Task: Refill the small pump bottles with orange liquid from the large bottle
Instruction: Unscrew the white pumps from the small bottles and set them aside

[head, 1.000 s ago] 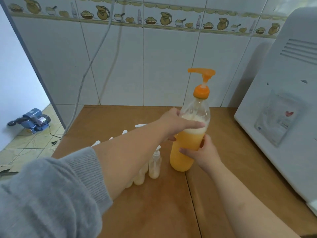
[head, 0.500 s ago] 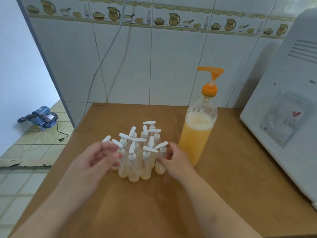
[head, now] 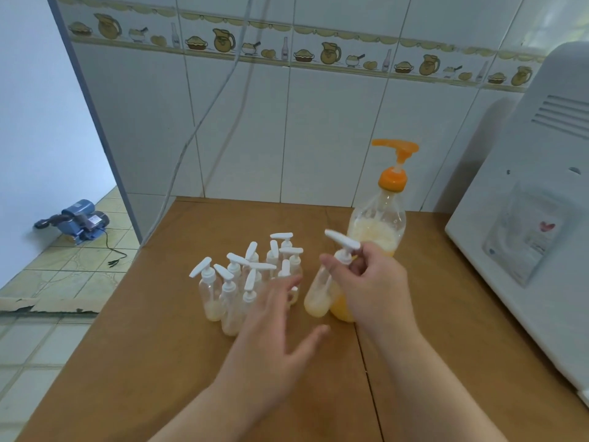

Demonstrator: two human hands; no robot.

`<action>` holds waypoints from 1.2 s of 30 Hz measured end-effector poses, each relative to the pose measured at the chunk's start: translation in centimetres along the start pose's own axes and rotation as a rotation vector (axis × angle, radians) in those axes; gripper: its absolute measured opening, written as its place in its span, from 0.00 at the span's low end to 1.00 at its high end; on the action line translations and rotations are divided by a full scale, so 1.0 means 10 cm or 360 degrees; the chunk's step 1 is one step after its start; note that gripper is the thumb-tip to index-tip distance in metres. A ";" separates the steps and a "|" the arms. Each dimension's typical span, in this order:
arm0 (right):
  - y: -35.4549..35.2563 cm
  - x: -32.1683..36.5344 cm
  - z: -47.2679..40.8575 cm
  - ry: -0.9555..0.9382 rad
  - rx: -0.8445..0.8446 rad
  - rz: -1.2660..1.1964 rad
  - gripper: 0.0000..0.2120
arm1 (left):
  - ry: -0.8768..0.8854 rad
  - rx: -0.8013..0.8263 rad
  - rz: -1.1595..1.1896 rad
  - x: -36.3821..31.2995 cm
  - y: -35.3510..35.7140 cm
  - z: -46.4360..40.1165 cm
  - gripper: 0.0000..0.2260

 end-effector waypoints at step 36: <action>-0.09 -0.03 0.03 0.0170 0.0542 -0.0590 0.12 | -0.0130 0.0270 0.0753 0.02 0.30 -0.39 0.11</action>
Point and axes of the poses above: each hand's wrist, its own z-axis away from the middle knuckle, its own y-axis out of the palm, x = y × z, the point moved 6 cm from there along -z, towards the middle knuckle, and after that the axes turned 11 degrees about x, right-handed, at the moved point
